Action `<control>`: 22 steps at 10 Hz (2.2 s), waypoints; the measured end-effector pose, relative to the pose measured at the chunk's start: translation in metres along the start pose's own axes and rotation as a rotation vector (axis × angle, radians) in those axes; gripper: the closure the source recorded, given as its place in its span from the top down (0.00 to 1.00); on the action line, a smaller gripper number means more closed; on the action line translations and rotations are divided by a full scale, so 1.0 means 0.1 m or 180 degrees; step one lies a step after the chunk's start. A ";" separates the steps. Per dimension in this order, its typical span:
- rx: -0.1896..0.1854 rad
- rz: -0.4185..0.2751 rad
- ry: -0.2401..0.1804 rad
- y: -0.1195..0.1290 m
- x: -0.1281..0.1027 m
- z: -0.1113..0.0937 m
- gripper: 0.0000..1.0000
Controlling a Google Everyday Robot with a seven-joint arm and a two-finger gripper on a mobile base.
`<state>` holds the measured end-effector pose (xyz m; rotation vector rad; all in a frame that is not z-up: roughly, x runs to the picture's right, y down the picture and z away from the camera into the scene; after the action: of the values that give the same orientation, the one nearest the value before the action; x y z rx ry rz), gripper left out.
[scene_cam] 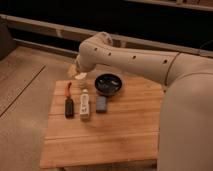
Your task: Pick up the ceramic cup
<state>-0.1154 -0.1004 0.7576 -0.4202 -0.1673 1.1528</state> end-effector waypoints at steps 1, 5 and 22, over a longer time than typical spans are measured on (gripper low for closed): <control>0.0122 0.0002 0.0042 -0.16 -0.06 0.06 0.65; 0.0209 0.0078 0.0167 -0.45 -0.25 0.41 0.65; -0.0198 0.0169 0.0591 -0.97 -0.38 1.80 0.65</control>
<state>-0.1092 -0.1252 0.9639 -0.5870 -0.0304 1.1561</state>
